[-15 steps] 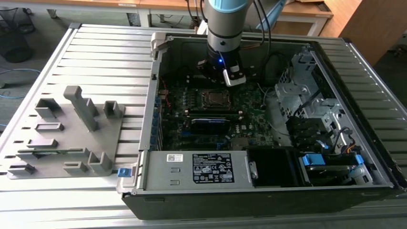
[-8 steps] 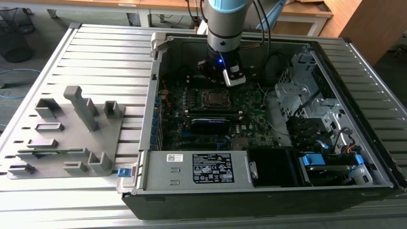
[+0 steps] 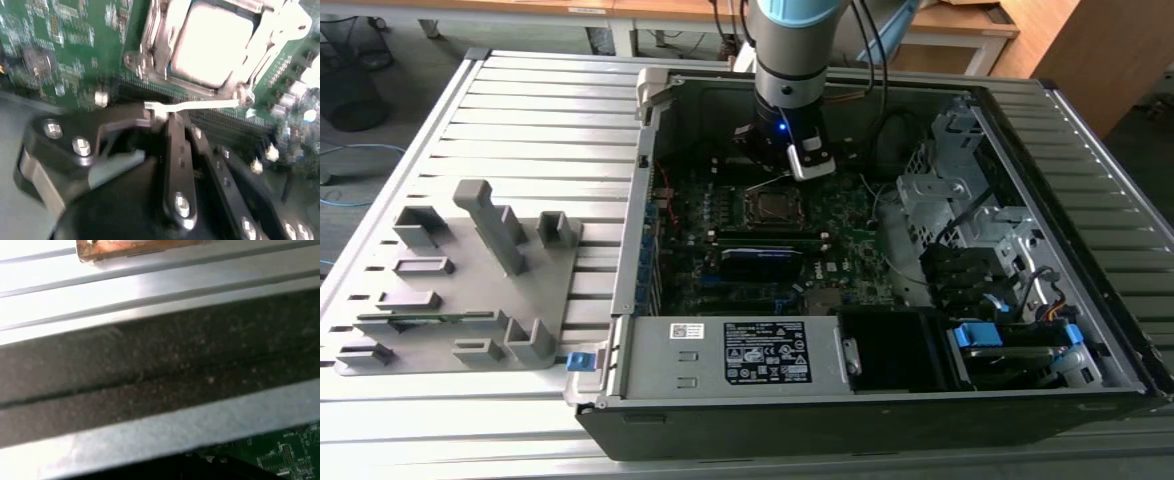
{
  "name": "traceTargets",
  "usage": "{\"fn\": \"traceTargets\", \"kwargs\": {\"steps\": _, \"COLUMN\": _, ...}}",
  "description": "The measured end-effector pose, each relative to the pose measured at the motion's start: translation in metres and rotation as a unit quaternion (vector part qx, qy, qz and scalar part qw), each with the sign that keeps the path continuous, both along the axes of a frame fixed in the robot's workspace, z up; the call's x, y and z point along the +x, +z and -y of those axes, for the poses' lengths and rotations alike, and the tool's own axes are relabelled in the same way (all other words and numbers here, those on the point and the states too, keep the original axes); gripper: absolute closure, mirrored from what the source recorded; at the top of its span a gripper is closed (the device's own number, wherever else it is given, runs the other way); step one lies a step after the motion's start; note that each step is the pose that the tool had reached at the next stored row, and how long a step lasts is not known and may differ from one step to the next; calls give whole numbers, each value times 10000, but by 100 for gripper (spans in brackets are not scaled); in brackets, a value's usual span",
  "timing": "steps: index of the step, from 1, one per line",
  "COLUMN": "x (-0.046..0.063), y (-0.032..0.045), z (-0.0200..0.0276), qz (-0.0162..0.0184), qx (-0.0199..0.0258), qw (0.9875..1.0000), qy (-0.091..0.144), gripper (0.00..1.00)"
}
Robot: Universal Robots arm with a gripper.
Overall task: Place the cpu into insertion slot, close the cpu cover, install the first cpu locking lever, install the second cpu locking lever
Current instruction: 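Install the first cpu locking lever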
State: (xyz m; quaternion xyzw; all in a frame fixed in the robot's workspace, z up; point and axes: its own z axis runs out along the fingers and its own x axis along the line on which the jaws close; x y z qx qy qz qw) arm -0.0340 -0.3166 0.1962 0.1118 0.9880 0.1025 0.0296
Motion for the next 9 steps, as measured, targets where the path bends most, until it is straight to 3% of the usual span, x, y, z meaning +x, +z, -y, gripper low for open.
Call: {"fn": "traceTargets", "kwargs": {"steps": 9, "x": -5, "y": 1, "z": -20, "qz": -2, "qx": -3, "qw": 10000, "qy": -1, "gripper": 90}}
